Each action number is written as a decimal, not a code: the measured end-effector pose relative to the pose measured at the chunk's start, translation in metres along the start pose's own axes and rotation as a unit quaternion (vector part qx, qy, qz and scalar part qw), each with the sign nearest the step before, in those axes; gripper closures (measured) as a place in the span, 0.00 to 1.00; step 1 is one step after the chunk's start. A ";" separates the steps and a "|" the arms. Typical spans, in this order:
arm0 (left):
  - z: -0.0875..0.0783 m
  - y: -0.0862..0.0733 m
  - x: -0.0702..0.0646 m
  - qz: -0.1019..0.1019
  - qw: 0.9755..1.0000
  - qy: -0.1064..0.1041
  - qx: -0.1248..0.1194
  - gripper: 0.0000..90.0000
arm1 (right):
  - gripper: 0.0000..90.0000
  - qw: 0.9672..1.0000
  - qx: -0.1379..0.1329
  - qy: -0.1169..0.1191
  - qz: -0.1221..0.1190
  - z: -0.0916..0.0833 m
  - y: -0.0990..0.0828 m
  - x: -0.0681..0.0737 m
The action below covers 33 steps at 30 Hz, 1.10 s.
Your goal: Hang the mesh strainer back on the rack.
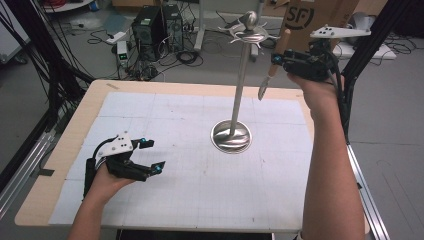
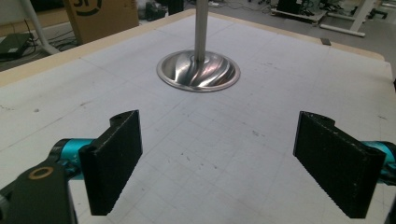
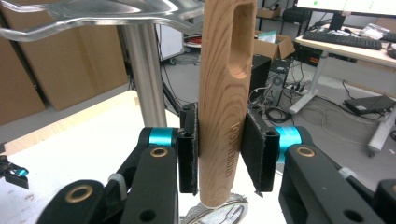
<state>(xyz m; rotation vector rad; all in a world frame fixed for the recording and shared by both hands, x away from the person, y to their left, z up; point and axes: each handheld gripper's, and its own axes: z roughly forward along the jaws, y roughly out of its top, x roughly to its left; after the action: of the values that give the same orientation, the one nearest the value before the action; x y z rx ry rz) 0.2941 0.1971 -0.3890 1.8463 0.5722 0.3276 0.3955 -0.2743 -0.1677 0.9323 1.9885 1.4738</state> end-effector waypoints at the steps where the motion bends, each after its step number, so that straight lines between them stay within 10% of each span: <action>1: 0.000 0.000 0.000 0.000 1.000 -0.001 0.001 0.18 | 0.77 1.000 0.002 0.001 0.000 0.000 0.000 0.000; 33: 0.000 0.000 0.000 0.000 1.000 -0.004 0.000 0.18 | 0.77 1.000 0.025 0.010 -0.015 0.022 0.001 0.016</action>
<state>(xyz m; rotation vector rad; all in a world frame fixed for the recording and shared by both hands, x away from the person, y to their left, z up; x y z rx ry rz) 0.2942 0.1974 -0.3893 1.8466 0.5675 0.3195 0.4015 -0.2479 -0.1727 0.9073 2.0542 1.4273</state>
